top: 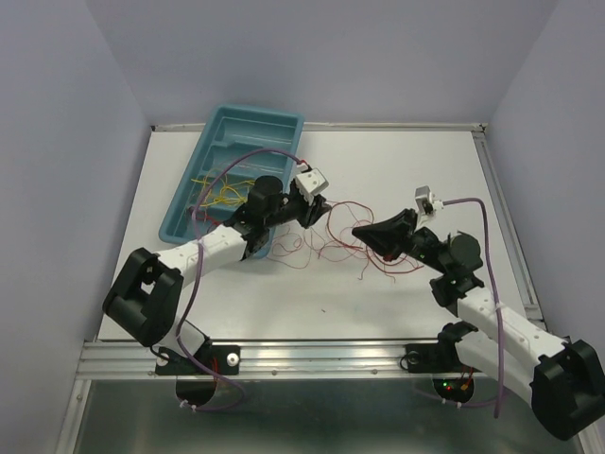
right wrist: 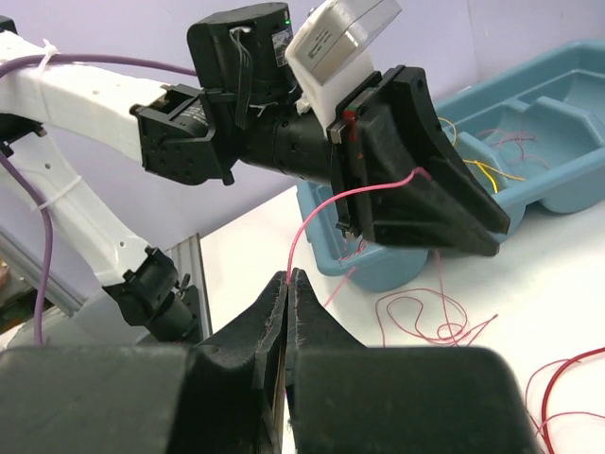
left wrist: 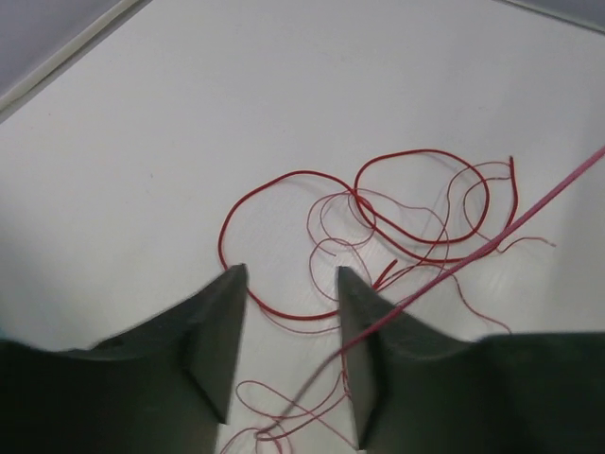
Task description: Untangle the cables
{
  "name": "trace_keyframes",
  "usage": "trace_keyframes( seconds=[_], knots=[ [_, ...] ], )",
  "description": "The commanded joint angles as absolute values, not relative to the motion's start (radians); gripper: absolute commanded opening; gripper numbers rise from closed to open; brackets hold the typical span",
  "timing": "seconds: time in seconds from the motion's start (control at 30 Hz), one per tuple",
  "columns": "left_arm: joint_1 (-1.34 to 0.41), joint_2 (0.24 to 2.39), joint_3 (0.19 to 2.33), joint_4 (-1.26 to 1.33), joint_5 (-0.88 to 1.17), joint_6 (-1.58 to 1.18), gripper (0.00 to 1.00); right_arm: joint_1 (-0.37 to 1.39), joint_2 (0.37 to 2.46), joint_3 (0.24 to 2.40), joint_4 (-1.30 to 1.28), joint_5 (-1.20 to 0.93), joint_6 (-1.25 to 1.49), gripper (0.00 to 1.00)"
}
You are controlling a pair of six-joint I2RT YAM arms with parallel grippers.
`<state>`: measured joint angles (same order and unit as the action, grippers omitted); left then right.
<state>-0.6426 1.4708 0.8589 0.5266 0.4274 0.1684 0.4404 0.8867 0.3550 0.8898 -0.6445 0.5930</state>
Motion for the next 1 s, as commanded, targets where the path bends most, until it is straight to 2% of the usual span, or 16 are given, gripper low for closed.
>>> trace_keyframes(
  seconds=[0.0, 0.03, 0.07, 0.1, 0.17, 0.23, 0.33, 0.37, 0.43, 0.47, 0.5, 0.57, 0.7, 0.8, 0.97],
  knots=[
    [-0.641, 1.471, 0.928, 0.54, 0.431, 0.178, 0.29, 0.451, 0.868, 0.324, 0.948, -0.634, 0.574, 0.01],
    [-0.64, 1.471, 0.93, 0.534, 0.437, 0.186, 0.2, 0.449, 0.862, 0.321, 0.945, -0.618, 0.574, 0.0],
    [-0.64, 1.467, 0.934, 0.528, 0.437, 0.187, 0.06, 0.451, 0.862, 0.313, 0.942, -0.574, 0.574, 0.01],
    [-0.64, 1.462, 0.937, 0.523, 0.44, 0.189, 0.02, 0.449, 0.861, 0.313, 0.933, -0.549, 0.572, 0.01],
    [-0.64, 1.439, 0.948, 0.497, 0.443, 0.199, 0.0, 0.449, 0.861, 0.31, 0.899, -0.482, 0.557, 0.07],
    [-0.64, 1.421, 0.983, 0.462, 0.454, 0.213, 0.0, 0.449, 0.865, 0.307, 0.876, -0.425, 0.551, 0.07],
    [-0.64, 1.401, 1.112, 0.309, 0.479, 0.248, 0.0, 0.449, 0.874, 0.308, 0.819, -0.31, 0.534, 0.07],
    [-0.64, 1.401, 1.196, 0.214, 0.476, 0.273, 0.0, 0.449, 0.88, 0.308, 0.784, -0.251, 0.531, 0.12],
    [-0.64, 1.404, 1.287, 0.116, 0.477, 0.316, 0.0, 0.451, 0.882, 0.302, 0.773, -0.213, 0.534, 0.27],
    [-0.64, 1.404, 1.328, 0.05, 0.456, 0.328, 0.0, 0.449, 0.884, 0.296, 0.772, -0.204, 0.537, 0.39],
    [-0.641, 1.401, 1.391, 0.035, 0.437, 0.354, 0.0, 0.449, 0.882, 0.295, 0.772, -0.196, 0.538, 0.59],
    [-0.64, 1.387, 1.446, 0.02, 0.379, 0.38, 0.0, 0.449, 0.873, 0.29, 0.772, -0.195, 0.541, 0.75],
    [-0.641, 1.388, 1.644, 0.009, 0.256, 0.419, 0.0, 0.451, 0.859, 0.284, 0.764, -0.187, 0.535, 0.81],
    [-0.64, 1.396, 1.736, 0.041, 0.135, 0.465, 0.0, 0.449, 0.871, 0.285, 0.762, -0.184, 0.534, 0.82],
    [-0.629, 1.411, 1.744, 0.286, -0.041, 0.673, 0.0, 0.449, 0.905, 0.295, 0.764, -0.196, 0.534, 0.82]
  ],
)
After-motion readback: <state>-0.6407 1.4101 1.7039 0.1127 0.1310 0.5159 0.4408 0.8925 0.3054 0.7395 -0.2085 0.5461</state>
